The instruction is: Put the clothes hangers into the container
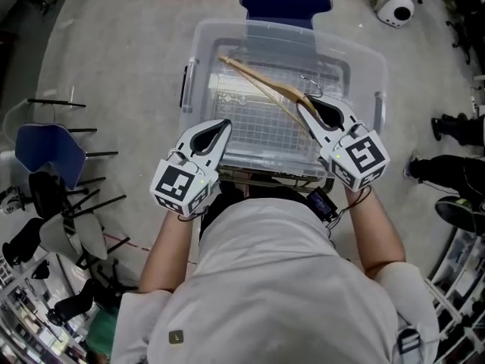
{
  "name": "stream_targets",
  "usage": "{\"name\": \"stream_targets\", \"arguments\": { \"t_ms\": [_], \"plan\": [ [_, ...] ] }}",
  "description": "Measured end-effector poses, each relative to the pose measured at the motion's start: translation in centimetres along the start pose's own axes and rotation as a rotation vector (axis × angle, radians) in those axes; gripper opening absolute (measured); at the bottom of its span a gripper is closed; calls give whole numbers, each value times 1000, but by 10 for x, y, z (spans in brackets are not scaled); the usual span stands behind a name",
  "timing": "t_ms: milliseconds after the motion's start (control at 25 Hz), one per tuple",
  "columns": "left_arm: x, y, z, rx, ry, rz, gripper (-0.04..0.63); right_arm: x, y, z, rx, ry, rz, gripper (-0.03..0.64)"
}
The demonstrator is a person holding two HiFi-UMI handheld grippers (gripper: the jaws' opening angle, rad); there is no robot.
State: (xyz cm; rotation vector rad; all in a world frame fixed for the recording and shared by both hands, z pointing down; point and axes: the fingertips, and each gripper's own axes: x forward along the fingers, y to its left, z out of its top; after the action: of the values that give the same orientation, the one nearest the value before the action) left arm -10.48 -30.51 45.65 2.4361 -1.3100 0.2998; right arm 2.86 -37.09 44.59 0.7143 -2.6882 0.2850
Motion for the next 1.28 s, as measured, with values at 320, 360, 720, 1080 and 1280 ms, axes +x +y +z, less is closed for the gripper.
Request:
{"name": "stream_targets", "arguments": {
  "t_ms": [320,360,720,1080,1280],
  "plan": [
    [31,7,-28,-24,48,23,17,44,-23,-78,69,120,92,67],
    [34,9,-30,-22,52,33,17,49,-24,-90,78,139,103,67],
    [52,15,-49,-44,87,56,17,77,-11,-165,110,270,192,67],
    [86,25,-67,-95,109,49,17,119,-7,-246,198,349,288,69],
    [85,25,-69,-110,119,45,17,128,-7,-282,245,408,296,72]
  ]
}}
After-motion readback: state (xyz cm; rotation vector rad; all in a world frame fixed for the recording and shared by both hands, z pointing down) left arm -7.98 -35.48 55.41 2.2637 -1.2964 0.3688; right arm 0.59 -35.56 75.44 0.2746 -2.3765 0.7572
